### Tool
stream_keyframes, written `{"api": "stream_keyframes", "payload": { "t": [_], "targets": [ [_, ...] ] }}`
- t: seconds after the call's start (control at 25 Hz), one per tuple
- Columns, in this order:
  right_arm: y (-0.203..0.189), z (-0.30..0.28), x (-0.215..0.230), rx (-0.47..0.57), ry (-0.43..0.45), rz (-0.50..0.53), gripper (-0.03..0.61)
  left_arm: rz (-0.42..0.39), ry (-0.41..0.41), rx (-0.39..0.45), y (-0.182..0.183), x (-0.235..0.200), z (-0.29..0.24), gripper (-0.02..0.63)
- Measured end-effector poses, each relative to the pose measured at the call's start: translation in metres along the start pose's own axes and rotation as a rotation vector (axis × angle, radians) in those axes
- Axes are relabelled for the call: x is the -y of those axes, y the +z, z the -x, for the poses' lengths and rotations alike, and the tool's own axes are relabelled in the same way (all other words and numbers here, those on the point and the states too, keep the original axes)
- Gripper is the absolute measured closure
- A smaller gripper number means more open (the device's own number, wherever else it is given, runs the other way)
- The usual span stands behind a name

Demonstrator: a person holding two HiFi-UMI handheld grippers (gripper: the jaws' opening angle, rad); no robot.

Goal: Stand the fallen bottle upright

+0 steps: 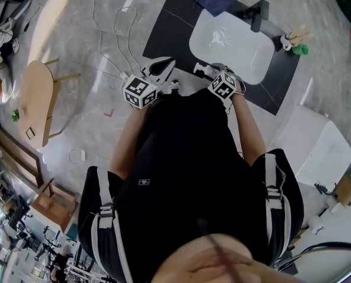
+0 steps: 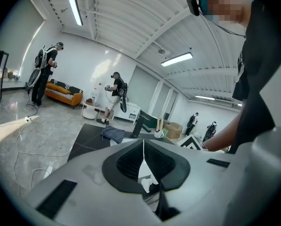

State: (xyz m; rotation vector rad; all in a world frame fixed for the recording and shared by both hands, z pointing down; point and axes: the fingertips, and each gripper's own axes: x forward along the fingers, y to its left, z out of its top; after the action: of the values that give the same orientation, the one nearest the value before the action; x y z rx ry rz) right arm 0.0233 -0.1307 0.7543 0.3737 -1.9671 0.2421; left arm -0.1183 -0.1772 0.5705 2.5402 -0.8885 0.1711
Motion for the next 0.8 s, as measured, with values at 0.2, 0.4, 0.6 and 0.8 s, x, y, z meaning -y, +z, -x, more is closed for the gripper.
{"api": "stream_keyframes", "payload": {
  "t": [0.2, 0.4, 0.6, 0.8],
  "targets": [
    [-0.006, -0.017, 0.008, -0.043, 0.026, 0.017, 0.272, -0.007, 0.015, -0.02, 0.001, 0.007, -0.006, 0.598],
    [-0.003, -0.025, 0.01, -0.078, 0.026, 0.066, 0.282, -0.006, 0.035, -0.034, -0.003, 0.007, 0.001, 0.597],
    [-0.004, -0.03, 0.008, -0.098, 0.014, 0.065, 0.29, -0.004, 0.04, -0.038, -0.008, 0.004, 0.008, 0.597],
    [-0.005, -0.031, 0.007, -0.121, -0.004, 0.089, 0.288, -0.011, 0.031, -0.038, -0.009, 0.004, 0.013, 0.597]
  ]
}}
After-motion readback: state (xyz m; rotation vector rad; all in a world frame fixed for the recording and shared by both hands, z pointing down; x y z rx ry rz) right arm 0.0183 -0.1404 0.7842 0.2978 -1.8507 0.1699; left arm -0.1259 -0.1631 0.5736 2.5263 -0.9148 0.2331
